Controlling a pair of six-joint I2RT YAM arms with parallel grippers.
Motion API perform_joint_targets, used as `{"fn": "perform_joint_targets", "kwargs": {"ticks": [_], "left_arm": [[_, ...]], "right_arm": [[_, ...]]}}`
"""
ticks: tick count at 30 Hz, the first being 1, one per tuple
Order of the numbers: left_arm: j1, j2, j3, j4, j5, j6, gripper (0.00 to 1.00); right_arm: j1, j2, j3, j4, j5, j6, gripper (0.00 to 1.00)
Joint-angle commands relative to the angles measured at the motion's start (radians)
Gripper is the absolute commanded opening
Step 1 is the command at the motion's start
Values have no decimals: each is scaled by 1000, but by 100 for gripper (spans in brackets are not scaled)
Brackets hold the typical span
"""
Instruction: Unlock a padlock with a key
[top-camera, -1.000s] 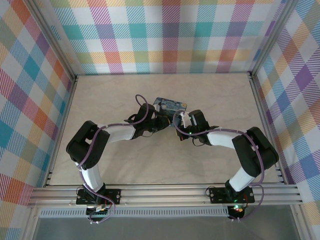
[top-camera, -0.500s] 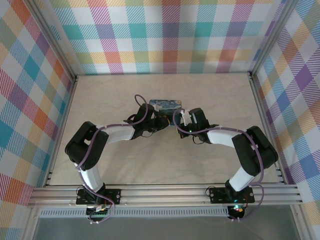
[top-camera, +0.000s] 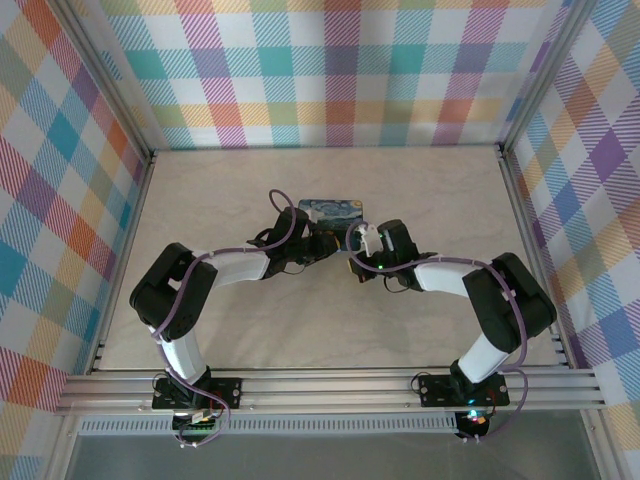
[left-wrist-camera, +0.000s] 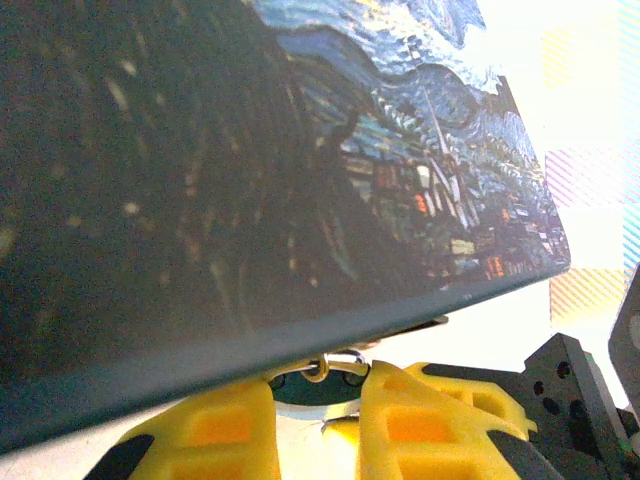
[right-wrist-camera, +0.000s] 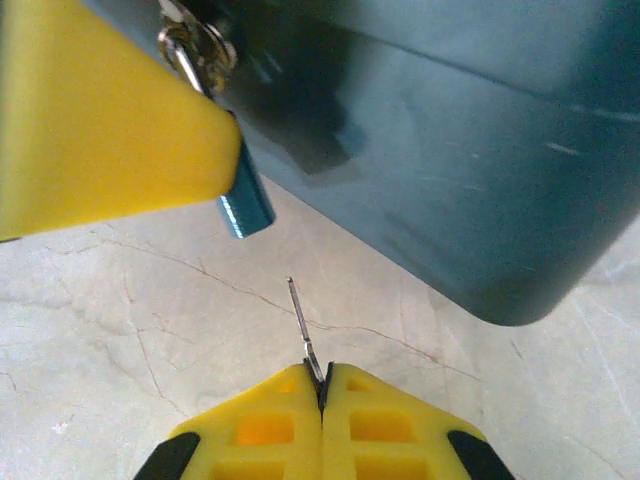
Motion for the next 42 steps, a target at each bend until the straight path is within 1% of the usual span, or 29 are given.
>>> {"fn": "perform_joint_targets", "kwargs": {"ticks": [1, 16, 34, 42], "left_arm": [[-17, -42, 6, 7, -5, -1, 17], [-20, -41, 8, 9, -2, 1, 17], [-23, -36, 13, 7, 1, -1, 17], [-23, -40, 12, 6, 1, -5, 17]], "right_arm": [[8, -14, -1, 64, -43, 22, 3], [8, 5, 7, 106, -31, 44, 2], [8, 24, 18, 127, -87, 55, 2], [8, 8, -6, 192, -56, 92, 2]]}}
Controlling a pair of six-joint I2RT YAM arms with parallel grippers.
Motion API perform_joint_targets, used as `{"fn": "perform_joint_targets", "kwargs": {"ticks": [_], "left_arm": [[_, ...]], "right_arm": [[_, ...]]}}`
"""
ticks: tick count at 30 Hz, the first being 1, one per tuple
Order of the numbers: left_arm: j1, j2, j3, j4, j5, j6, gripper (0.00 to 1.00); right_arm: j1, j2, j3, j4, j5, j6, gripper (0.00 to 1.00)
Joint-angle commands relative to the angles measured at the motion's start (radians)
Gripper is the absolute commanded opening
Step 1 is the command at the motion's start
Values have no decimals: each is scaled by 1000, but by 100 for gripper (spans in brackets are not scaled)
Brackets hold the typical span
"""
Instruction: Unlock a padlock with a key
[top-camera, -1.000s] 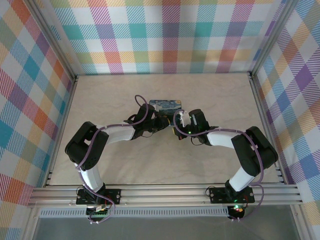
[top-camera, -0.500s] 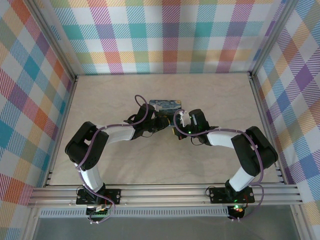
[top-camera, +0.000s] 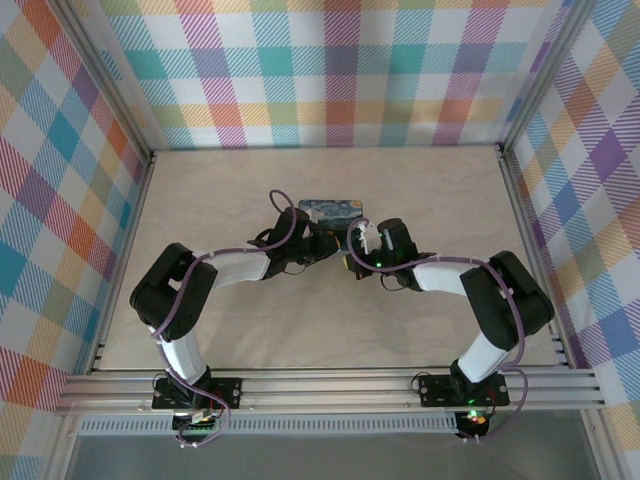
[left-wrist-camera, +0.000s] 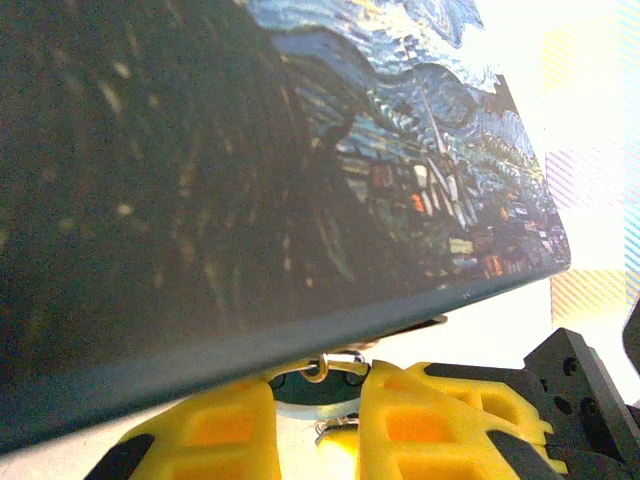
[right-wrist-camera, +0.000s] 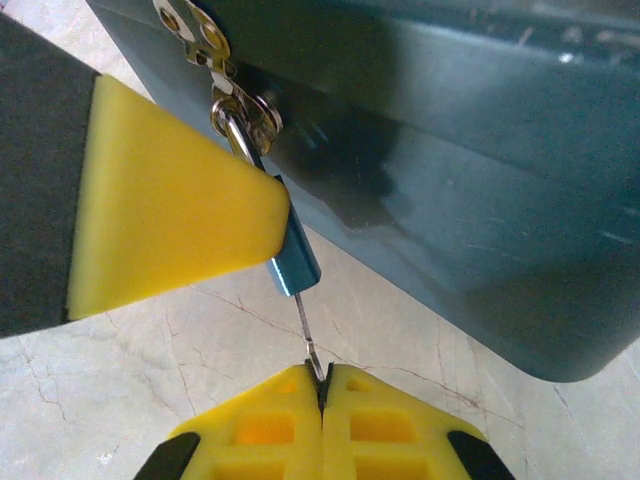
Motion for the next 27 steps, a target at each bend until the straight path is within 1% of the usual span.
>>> {"fn": "perform_joint_targets", "kwargs": {"ticks": [1, 10, 14, 27], "left_arm": [[-16, -39, 13, 5, 11, -3, 17], [-17, -42, 14, 5, 19, -13, 17], [-17, -40, 17, 15, 29, -25, 17], [-23, -43, 28, 6, 29, -27, 17]], "right_arm": [[8, -9, -7, 116, -11, 27, 2], [9, -21, -28, 155, -5, 32, 3], [8, -1, -14, 147, -25, 29, 2], [10, 72, 2, 268, -69, 80, 2]]}}
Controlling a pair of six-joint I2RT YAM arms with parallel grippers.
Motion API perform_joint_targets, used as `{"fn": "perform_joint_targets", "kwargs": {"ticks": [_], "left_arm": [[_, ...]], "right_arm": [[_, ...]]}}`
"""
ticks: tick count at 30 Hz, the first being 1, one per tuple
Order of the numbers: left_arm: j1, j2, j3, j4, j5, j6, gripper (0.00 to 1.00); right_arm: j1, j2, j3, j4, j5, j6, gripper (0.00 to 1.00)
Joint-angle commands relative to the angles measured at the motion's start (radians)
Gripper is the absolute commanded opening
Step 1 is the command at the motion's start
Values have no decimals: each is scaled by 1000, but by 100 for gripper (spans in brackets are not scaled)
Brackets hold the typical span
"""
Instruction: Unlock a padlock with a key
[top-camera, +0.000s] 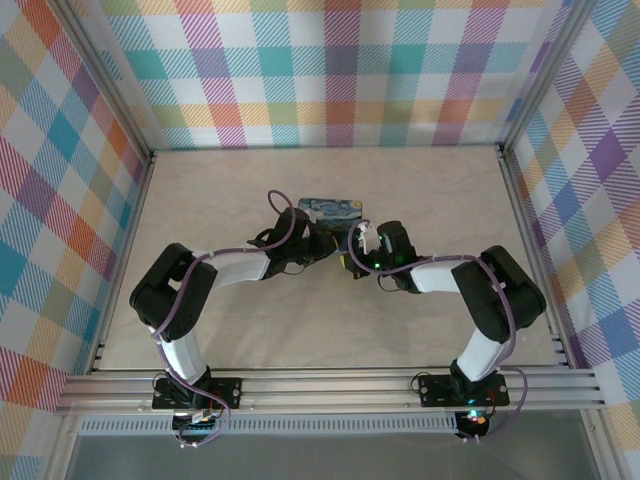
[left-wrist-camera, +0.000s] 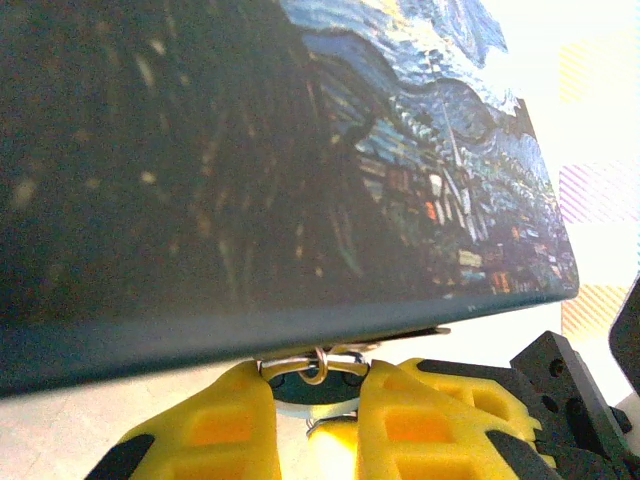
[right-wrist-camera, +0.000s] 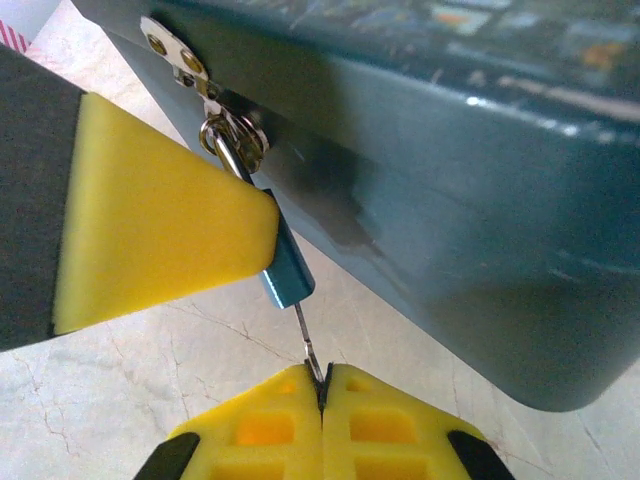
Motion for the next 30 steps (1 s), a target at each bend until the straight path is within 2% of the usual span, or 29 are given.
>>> {"fn": "perform_joint_targets", "kwargs": {"ticks": [1, 8, 19, 26, 30], "left_arm": [[-23, -40, 29, 23, 58, -6, 17], [-26, -45, 30, 25, 61, -7, 17], [-26, -61, 29, 25, 62, -8, 17], [-26, -63, 29, 24, 64, -7, 17], [-26, -61, 30, 25, 66, -7, 17]], "right_arm": [[10, 11, 28, 130, -44, 24, 3], [10, 42, 27, 224, -52, 45, 2], [10, 46, -7, 259, -33, 41, 2], [7, 64, -45, 398, -39, 55, 3], [7, 81, -29, 411, -71, 48, 3]]}}
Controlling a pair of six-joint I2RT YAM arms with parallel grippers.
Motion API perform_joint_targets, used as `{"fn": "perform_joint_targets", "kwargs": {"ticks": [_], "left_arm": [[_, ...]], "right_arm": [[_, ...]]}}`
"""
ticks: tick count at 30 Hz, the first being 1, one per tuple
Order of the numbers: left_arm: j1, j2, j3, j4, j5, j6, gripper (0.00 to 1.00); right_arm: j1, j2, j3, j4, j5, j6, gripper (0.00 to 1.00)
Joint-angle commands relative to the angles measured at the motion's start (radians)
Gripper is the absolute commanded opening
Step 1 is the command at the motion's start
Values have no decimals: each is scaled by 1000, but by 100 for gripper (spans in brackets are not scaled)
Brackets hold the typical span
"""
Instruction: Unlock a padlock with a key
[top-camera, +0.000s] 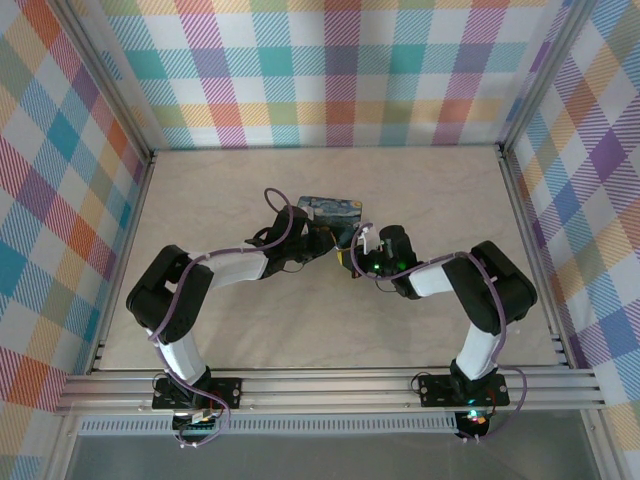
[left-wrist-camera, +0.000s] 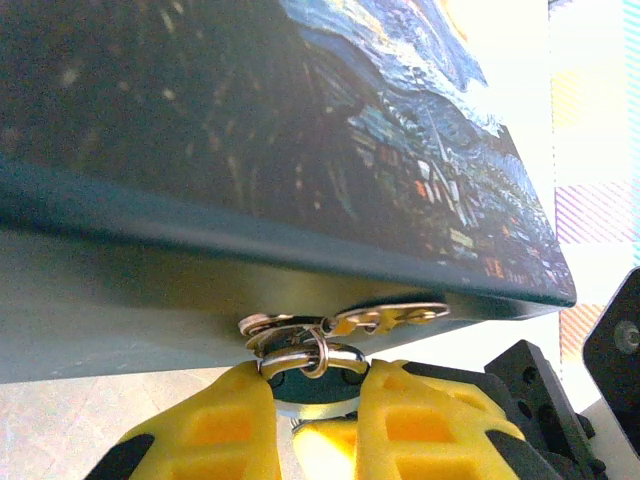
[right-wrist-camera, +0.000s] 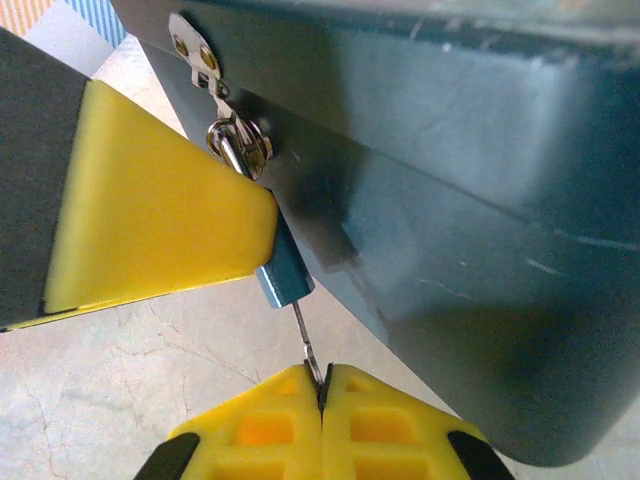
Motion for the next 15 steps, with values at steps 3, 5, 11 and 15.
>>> {"fn": "perform_joint_targets", "kwargs": {"ticks": [3, 5, 11, 15], "left_arm": [[-30, -36, 29, 31, 101, -5, 17], [-30, -36, 29, 31, 102, -5, 17], [-31, -33, 29, 30, 102, -5, 17], [-31, -28, 28, 30, 104, -5, 17]], "right_arm": [[7, 29, 37, 149, -59, 11, 3], [8, 35, 43, 153, -58, 16, 3], [8, 31, 75, 154, -68, 33, 3], [3, 13, 93, 138, -52, 20, 2]]}}
